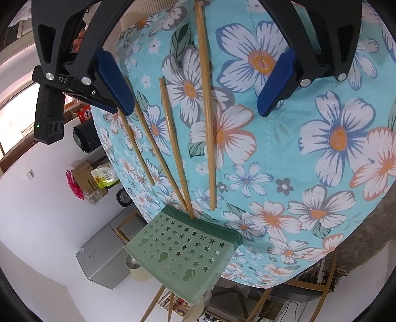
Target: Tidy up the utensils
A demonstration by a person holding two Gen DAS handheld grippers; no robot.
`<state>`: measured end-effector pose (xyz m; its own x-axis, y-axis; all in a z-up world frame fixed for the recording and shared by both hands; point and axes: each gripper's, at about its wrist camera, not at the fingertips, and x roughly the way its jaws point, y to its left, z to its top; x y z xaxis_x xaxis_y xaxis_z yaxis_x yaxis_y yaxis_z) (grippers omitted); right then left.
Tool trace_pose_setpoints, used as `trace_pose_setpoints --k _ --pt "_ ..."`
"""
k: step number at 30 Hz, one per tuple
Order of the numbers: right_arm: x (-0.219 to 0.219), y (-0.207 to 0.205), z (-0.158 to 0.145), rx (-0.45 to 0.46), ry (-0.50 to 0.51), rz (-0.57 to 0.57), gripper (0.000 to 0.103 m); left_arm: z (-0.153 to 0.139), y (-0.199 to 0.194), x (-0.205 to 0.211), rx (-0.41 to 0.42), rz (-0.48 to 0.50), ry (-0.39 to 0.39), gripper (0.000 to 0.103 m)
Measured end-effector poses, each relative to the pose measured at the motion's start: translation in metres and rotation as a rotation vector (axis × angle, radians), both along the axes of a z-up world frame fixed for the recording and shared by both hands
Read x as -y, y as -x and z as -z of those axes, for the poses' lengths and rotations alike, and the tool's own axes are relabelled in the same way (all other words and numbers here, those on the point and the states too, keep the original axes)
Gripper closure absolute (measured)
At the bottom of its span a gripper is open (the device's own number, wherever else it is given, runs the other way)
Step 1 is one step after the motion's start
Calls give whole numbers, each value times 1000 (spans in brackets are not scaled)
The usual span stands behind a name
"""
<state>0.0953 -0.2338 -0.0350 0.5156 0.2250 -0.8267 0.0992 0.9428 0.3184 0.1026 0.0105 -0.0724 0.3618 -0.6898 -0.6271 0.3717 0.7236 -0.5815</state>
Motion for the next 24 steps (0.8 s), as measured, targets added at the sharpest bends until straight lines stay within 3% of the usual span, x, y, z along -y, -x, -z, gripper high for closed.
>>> trace_pose_setpoints --k 4,10,13,17,20,24 --pt "6 6 0 27 -39 16 8 1 1 -1 4 -3 17 6" --pt "13 11 -2 52 -69 3 8 0 2 4 16 25 -23 6" --pt "13 11 -5 41 -52 -17 8 -2 0 3 0 29 -22 6" --pt "14 13 -16 53 -107 -20 9 -12 -6 -5 -29 -5 -1 6" --pt "10 8 -39 118 -95 -69 12 -29 -10 -6 41 -2 -14 6" --pt "8 -13 -45 109 -73 -91 22 -50 -17 8 164 45 -100 14"
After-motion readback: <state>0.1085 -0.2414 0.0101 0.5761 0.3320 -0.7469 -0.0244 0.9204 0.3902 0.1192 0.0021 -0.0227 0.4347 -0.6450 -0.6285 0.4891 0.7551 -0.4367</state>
